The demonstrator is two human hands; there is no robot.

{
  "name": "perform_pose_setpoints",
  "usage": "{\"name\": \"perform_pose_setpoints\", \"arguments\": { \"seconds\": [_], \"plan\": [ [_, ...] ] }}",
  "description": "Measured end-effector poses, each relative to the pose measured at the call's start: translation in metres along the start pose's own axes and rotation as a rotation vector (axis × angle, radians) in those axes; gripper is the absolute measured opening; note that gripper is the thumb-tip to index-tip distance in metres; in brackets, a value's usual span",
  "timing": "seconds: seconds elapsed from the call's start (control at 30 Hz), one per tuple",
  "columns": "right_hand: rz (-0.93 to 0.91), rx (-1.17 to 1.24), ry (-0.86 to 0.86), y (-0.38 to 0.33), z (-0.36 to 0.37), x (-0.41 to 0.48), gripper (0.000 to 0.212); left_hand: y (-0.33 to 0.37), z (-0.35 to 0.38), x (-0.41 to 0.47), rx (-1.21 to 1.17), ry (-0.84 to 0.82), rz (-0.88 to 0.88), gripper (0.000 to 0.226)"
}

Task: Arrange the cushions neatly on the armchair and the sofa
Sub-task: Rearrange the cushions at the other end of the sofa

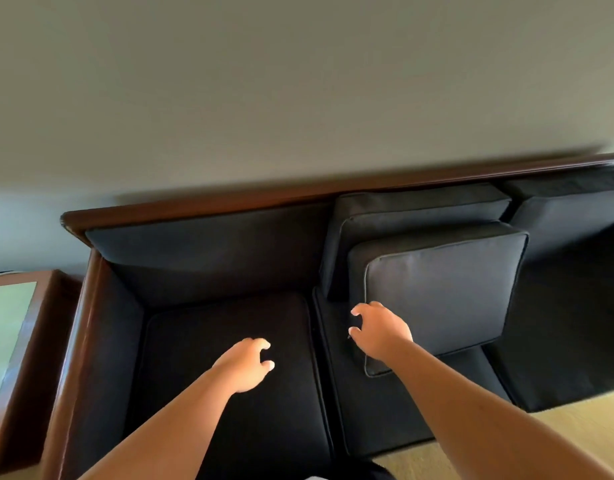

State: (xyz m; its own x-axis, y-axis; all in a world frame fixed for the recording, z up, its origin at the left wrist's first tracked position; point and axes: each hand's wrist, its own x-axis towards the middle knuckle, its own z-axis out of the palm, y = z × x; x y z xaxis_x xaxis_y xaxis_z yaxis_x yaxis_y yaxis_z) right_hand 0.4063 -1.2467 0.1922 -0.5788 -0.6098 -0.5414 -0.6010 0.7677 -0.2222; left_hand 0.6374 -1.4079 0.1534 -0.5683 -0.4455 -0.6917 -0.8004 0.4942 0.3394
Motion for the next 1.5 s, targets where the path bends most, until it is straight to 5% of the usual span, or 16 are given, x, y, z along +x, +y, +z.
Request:
{"name": "perform_pose_setpoints", "arguments": {
  "seconds": [0.33,0.43,0.63,0.8,0.97,1.23,1.4,1.5],
  "plan": [
    [0.054,0.017,0.031,0.157,-0.06,0.016,0.046,0.214,-0.024,0.106,0.167,0.328,0.252,0.075],
    [0.06,0.035,0.055,0.197,-0.071,0.011,0.042,0.263,-0.034,0.141,0.273,0.287,0.263,0.081],
    [0.082,0.068,0.091,0.254,-0.077,-0.007,0.044,0.308,-0.025,0.158,0.54,0.286,0.228,0.086],
    [0.09,0.096,0.138,0.271,-0.085,0.0,0.049,0.32,0.0,0.13,0.526,0.31,0.361,0.074],
    [-0.012,0.05,0.172,0.263,-0.104,0.02,0.077,0.298,0.033,0.091,0.382,0.284,0.429,0.069],
    [-0.192,-0.605,-0.056,0.276,-0.107,0.034,0.144,0.324,0.103,0.018,0.233,0.127,0.621,0.07],
    [-0.174,-0.446,-0.014,0.298,-0.103,0.019,0.116,0.345,0.116,0.013,0.333,0.234,0.337,0.125],
    [-0.141,-0.347,0.042,0.297,-0.091,0.012,0.104,0.356,0.115,0.011,0.411,0.215,0.269,0.133]
  ]
}}
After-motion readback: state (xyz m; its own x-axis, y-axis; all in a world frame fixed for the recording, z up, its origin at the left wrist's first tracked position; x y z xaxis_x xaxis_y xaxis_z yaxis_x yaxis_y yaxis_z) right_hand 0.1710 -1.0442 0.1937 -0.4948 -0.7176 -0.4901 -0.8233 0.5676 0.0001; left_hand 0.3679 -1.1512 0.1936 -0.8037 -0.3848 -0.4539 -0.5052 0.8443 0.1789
